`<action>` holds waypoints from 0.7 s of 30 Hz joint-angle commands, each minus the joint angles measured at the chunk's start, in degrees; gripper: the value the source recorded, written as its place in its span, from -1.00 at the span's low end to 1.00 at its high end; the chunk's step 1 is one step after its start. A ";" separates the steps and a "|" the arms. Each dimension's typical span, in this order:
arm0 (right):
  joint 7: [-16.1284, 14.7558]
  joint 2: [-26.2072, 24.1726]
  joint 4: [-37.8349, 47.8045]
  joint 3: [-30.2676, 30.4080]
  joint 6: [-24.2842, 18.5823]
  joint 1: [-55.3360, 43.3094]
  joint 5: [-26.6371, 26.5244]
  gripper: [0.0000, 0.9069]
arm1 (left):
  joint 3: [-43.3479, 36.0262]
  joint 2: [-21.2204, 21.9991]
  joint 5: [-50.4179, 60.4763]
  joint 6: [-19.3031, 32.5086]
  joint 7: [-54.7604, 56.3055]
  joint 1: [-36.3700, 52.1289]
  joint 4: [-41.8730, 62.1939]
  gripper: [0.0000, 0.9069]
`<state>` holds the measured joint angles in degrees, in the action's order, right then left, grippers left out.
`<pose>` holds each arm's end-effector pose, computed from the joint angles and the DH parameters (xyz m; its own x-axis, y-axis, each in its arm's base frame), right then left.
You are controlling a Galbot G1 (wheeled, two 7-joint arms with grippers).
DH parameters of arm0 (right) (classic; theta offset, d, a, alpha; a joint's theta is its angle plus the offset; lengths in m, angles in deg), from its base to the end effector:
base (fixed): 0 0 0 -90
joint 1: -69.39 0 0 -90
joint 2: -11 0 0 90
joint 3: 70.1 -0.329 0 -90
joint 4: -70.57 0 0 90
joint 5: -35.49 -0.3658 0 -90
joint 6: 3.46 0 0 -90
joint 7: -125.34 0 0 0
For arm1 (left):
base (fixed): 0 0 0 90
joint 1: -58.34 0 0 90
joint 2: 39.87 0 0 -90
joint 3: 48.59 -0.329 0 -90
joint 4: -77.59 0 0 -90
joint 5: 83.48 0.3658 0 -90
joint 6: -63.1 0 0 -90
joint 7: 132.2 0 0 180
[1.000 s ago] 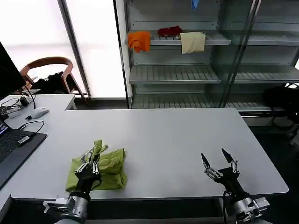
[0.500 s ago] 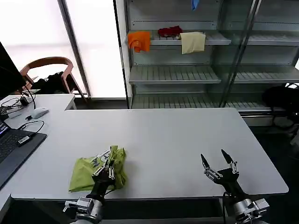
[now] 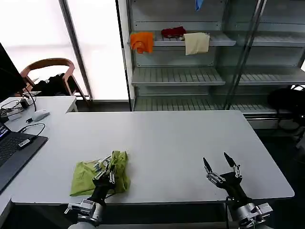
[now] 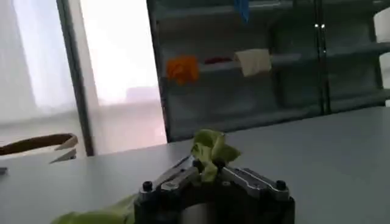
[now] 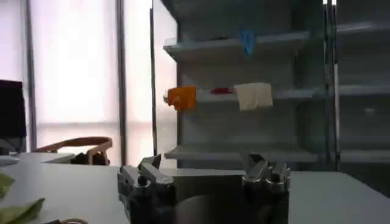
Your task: Fold and organize the clothes.
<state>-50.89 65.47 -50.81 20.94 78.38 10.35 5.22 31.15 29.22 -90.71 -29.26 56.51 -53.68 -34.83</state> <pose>0.2081 -0.0759 -0.2601 -0.9664 -0.2506 -0.0577 -0.2521 0.9675 0.0193 0.2340 0.0114 -0.3088 -0.9870 0.1371 0.0842 0.1486 0.9775 0.1499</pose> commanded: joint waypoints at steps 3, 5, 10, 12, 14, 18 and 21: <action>0.03 0.02 0.11 0.10 0.01 -0.09 0.08 1.00 | -1.67 -0.35 4.82 -2.03 1.69 1.34 -0.15 1.00; 0.05 0.11 0.18 0.26 0.01 -0.20 0.34 1.00 | -2.72 -0.48 6.62 -2.23 2.24 1.57 -1.30 1.00; 0.09 0.24 0.25 0.63 -0.04 -0.43 0.70 1.00 | -5.68 -0.75 9.05 -2.40 2.58 0.71 -5.06 1.00; 0.12 0.22 0.21 0.52 0.00 -0.46 0.69 1.00 | -7.07 -0.60 9.84 -2.03 2.34 0.17 -6.48 1.00; 0.15 0.18 0.15 0.47 0.05 -0.48 0.68 1.00 | -8.55 -0.13 10.66 -1.68 2.27 -0.32 -7.50 1.00; 0.17 0.27 0.02 0.53 0.15 -0.50 0.73 1.00 | -11.52 0.21 12.67 -1.70 3.17 -0.82 -8.35 1.00; 0.20 0.38 -0.12 0.61 0.20 -0.48 0.75 1.00 | -12.39 0.25 12.60 -1.94 4.59 -0.37 -9.48 1.00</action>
<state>-50.71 65.82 -50.87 21.48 78.52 9.90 5.88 23.31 29.22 -81.32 -30.99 59.32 -53.99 -41.04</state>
